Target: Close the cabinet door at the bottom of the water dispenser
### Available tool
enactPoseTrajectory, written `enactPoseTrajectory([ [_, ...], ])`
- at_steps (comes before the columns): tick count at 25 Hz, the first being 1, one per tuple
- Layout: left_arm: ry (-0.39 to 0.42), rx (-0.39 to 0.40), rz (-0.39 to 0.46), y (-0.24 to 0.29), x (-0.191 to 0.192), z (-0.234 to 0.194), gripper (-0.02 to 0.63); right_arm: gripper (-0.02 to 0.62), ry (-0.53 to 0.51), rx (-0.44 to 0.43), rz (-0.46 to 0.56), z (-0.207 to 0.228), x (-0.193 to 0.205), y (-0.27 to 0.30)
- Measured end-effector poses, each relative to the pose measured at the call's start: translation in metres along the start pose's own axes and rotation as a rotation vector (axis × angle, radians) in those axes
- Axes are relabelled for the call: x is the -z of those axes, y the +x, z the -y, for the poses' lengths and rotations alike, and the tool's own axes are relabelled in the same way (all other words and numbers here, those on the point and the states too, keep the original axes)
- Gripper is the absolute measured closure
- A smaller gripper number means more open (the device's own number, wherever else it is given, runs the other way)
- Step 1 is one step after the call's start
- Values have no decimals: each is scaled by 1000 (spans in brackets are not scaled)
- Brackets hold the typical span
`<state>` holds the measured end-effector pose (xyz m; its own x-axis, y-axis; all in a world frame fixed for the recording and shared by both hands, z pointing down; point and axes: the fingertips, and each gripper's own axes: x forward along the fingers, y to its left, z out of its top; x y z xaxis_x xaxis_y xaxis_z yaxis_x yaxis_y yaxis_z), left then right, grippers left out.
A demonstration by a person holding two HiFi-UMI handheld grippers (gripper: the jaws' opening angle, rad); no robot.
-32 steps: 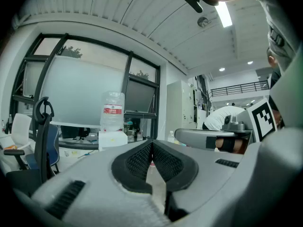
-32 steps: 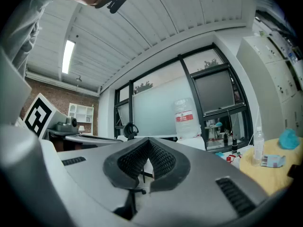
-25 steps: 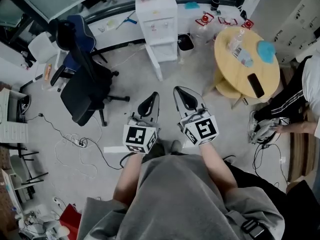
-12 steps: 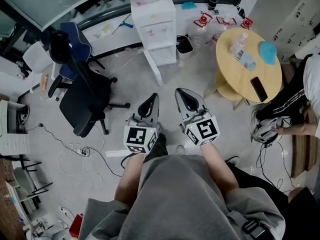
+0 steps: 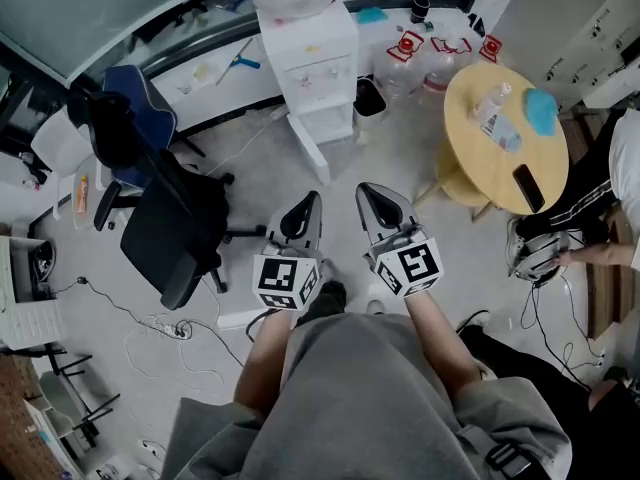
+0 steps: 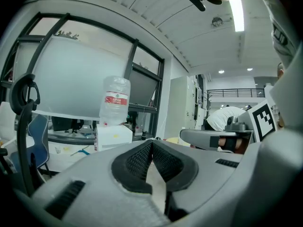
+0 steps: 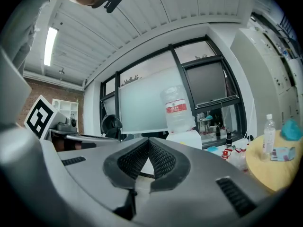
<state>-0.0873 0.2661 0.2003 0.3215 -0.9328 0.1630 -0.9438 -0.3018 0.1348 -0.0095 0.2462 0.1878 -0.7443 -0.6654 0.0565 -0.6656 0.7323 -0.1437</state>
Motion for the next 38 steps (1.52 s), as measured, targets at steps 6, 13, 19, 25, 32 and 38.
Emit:
enactPoseTrajectory([
  [6,-15,60,-6,17,-4,-36,598,584,-6,74,-16,1,0,33],
  [13,-45,94,-20,30,3,-59,598,584,-8,129,-40,10,7,49],
  [19,-65,107,-42,49,12,-65,598,584,4,144,-53,24,13,65],
  [25,-79,96,-75,86,22,-82,598,584,19,130,-70,52,23,99],
  [32,-102,85,-155,151,41,-94,598,584,67,134,-114,112,43,139],
  [38,-105,80,-243,208,67,-99,598,584,132,158,-142,172,70,164],
])
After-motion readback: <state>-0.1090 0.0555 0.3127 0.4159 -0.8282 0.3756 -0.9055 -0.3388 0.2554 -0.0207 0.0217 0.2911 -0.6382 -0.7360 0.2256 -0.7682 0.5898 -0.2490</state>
